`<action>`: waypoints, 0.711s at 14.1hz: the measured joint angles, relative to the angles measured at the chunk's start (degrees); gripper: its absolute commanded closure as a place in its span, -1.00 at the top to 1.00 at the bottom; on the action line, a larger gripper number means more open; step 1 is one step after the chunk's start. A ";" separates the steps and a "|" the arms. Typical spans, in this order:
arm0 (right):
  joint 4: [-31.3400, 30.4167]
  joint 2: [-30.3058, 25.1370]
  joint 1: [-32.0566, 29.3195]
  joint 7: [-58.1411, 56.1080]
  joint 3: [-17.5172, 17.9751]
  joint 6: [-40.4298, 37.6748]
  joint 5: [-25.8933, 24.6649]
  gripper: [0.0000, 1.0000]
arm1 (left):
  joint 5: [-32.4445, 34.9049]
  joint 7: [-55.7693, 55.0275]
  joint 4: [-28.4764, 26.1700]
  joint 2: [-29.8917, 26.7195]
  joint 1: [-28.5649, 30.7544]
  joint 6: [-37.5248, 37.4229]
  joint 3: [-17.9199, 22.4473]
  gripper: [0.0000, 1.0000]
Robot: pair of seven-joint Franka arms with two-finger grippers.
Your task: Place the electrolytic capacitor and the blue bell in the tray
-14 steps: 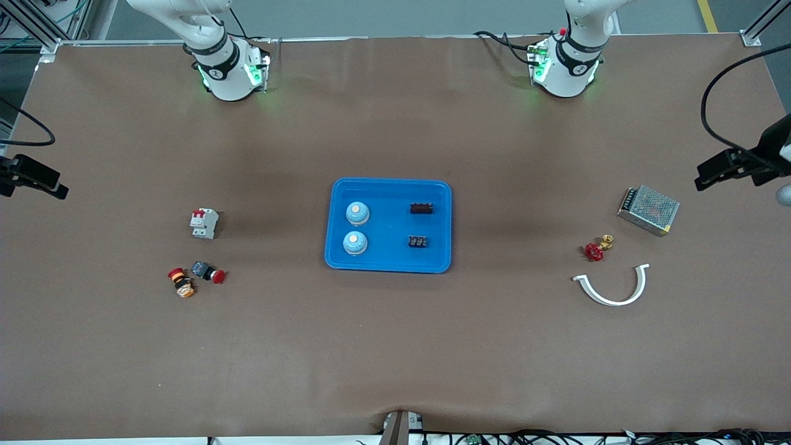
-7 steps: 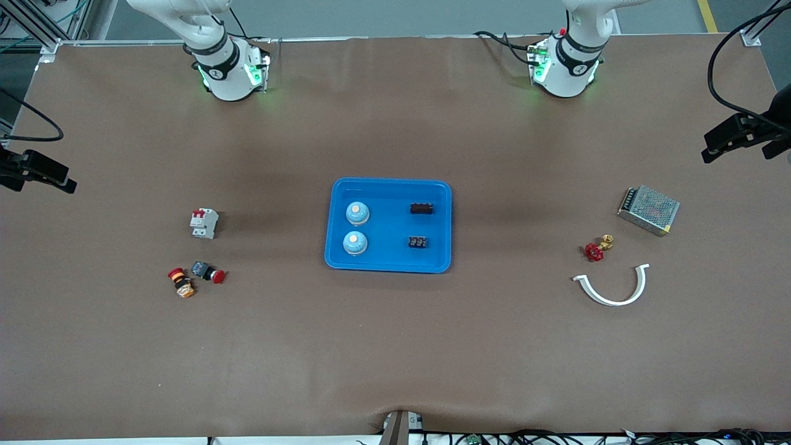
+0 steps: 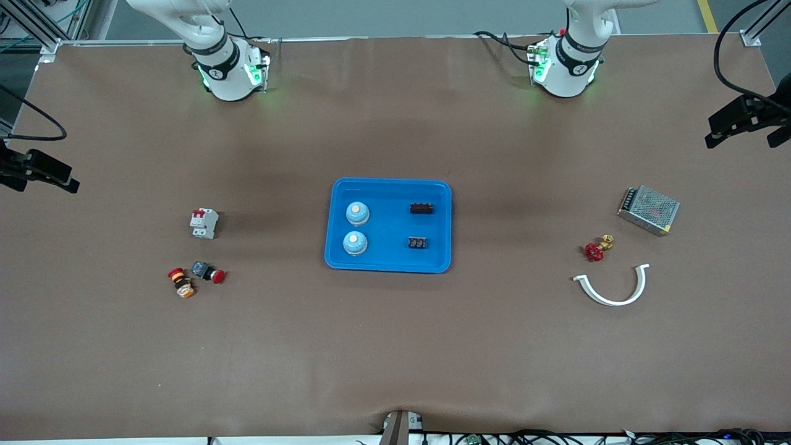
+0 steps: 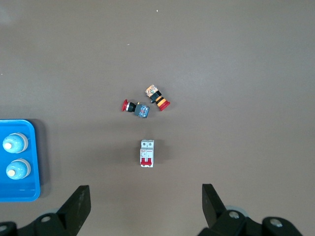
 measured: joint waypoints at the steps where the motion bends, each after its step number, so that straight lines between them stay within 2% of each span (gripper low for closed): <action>1: 0.00 0.00 0.00 0.00 -0.02 0.01 0.00 1.00 | -0.10 0.30 0.00 -0.52 -0.42 -0.22 0.65 1.00; 7: 0.00 0.00 0.00 0.01 -0.03 0.04 0.00 1.00 | -3.18 0.36 1.24 -1.41 -1.11 -0.42 1.12 1.00; 10: 0.00 -0.01 0.00 0.03 -0.06 0.09 0.00 1.00 | -3.26 0.36 4.31 1.84 -1.76 -2.09 1.14 1.00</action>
